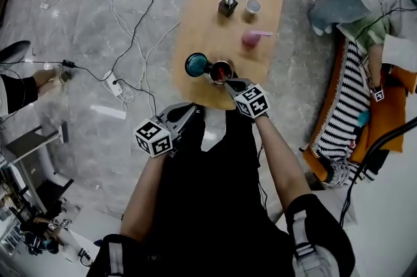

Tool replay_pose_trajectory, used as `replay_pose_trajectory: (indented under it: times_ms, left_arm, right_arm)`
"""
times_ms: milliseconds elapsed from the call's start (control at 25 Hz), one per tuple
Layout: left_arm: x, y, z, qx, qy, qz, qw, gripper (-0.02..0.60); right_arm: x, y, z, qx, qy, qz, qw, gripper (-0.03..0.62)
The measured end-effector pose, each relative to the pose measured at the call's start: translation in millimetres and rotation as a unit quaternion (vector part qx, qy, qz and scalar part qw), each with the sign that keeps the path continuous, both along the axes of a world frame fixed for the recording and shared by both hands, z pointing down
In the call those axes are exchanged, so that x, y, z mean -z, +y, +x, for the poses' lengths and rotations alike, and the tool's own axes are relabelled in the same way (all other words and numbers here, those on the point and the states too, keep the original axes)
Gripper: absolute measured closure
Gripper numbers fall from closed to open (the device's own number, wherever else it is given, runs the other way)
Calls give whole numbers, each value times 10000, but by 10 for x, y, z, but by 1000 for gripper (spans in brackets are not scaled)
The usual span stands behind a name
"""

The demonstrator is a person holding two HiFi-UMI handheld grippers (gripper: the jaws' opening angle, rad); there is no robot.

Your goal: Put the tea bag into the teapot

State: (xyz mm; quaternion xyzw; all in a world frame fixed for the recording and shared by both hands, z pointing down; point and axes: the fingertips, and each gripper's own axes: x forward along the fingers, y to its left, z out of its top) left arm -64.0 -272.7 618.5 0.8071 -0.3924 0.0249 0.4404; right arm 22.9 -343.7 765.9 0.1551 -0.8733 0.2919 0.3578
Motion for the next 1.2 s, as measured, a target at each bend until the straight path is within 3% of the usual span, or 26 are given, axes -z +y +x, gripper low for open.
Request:
replay_pose_trajectory:
  times_ms: [800,1200]
  left_arm:
    - [-51,126,2,2,-71,-92,9999,571]
    - [-110,146,61,-55,-33,-141,9999,571]
  right_arm:
    - [-313,-118,-133,286,208,34,9994,588]
    - [-354,-73,-155,580,437,332,9968,582]
